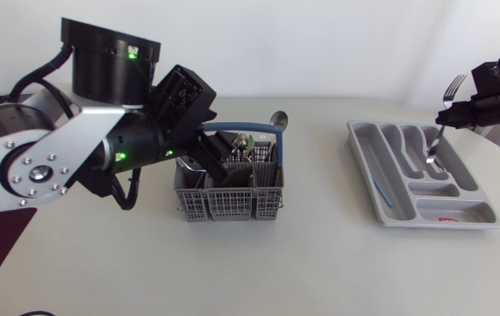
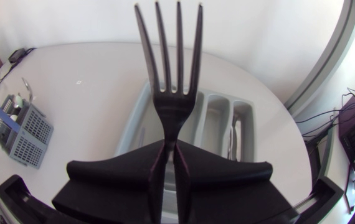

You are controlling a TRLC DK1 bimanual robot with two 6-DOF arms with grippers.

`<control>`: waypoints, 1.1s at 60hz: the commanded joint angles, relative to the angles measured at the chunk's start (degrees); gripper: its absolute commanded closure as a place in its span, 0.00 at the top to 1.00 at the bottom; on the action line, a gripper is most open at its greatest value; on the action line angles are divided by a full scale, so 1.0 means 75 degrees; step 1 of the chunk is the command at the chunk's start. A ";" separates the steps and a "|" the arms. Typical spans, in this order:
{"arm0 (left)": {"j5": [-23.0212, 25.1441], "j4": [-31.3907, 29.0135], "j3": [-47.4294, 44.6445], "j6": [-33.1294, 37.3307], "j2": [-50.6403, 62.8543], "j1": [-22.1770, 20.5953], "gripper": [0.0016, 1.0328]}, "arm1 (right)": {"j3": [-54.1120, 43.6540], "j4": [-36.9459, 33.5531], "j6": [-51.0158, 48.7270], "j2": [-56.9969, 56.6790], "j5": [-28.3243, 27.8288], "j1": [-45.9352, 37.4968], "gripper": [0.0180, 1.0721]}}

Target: Sort the cutlery from the basket into the organizer compartments.

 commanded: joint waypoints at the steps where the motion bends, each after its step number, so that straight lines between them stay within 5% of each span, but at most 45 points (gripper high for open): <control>1: -0.0065 0.0032 -0.0289 0.0200 -0.0222 0.0056 0.62 | 0.0489 -0.0088 -0.0280 0.0481 0.0200 -0.0220 0.07; 25: -0.0288 -0.0026 -0.0546 0.0376 -0.0538 -0.0038 0.62 | 0.1509 -0.0018 -0.0350 0.2063 0.1184 -0.0325 0.07; 66: -0.0510 -0.0097 -0.0652 0.0446 -0.0679 -0.0190 0.62 | 0.2036 0.0451 0.0259 0.3657 0.1442 -0.0197 0.09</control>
